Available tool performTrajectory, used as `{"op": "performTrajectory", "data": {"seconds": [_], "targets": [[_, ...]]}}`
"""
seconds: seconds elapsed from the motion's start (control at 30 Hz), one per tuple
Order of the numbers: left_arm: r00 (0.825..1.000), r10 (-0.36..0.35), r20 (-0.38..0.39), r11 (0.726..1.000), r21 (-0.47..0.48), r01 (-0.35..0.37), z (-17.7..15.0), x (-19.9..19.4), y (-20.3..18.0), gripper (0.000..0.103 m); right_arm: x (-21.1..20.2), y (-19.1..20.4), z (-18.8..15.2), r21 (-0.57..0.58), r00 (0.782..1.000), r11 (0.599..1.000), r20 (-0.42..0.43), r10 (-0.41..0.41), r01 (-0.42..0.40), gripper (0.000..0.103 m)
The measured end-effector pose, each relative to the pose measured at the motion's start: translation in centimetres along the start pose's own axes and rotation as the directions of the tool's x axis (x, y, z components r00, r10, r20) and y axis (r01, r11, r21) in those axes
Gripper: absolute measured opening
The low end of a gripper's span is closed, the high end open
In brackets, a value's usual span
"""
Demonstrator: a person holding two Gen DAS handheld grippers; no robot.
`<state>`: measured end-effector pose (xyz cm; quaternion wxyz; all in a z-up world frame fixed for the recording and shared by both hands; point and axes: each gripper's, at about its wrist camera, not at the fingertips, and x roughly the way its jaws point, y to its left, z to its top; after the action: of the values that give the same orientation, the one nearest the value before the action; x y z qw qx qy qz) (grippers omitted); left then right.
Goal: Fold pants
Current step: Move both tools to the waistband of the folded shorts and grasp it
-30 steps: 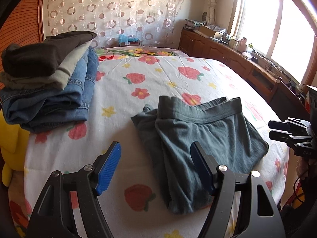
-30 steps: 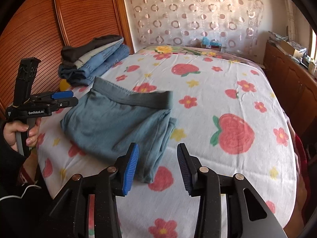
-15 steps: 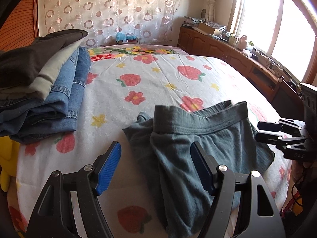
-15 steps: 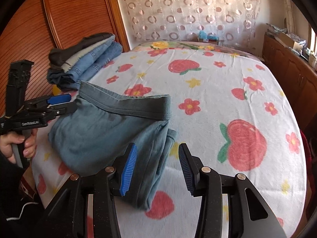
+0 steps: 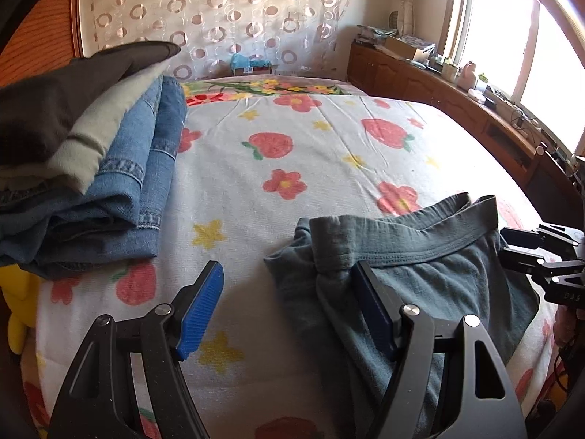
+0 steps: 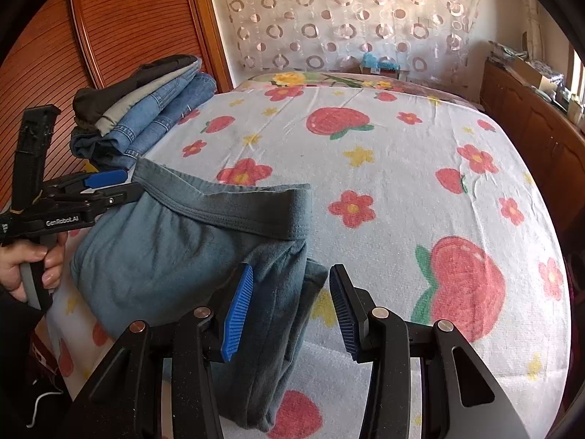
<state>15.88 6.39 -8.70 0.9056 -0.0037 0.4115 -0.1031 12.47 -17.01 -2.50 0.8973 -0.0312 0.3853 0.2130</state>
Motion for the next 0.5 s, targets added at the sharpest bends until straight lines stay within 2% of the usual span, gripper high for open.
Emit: {"op": "performTrajectory", "data": {"seconds": [0.1,0.27,0.4,0.5], "targets": [[1.0,-0.009,0.002,1.0,-0.004,0.009,0.01,-0.04,0.04,0.073,0.14,-0.13,-0.1,-0.003,1.0,1.0,-0.006,-0.009,0.009,0.045],[0.998,-0.063,-0.003,0.998,-0.015,0.063,-0.08,0.07,0.02,0.055,0.7,-0.09,0.08,-0.004,1.0,1.0,-0.015,-0.011,0.011,0.045],[0.995,-0.103,-0.006,0.995,-0.012,0.103,-0.29,0.01,-0.35,0.036,0.85,-0.06,0.13,-0.012,1.0,1.0,-0.006,-0.01,0.01,0.045],[0.994,-0.106,-0.005,0.994,0.008,0.106,-0.31,-0.16,-0.74,0.03,0.92,-0.16,0.04,-0.011,1.0,1.0,0.002,-0.005,0.005,0.044]]}}
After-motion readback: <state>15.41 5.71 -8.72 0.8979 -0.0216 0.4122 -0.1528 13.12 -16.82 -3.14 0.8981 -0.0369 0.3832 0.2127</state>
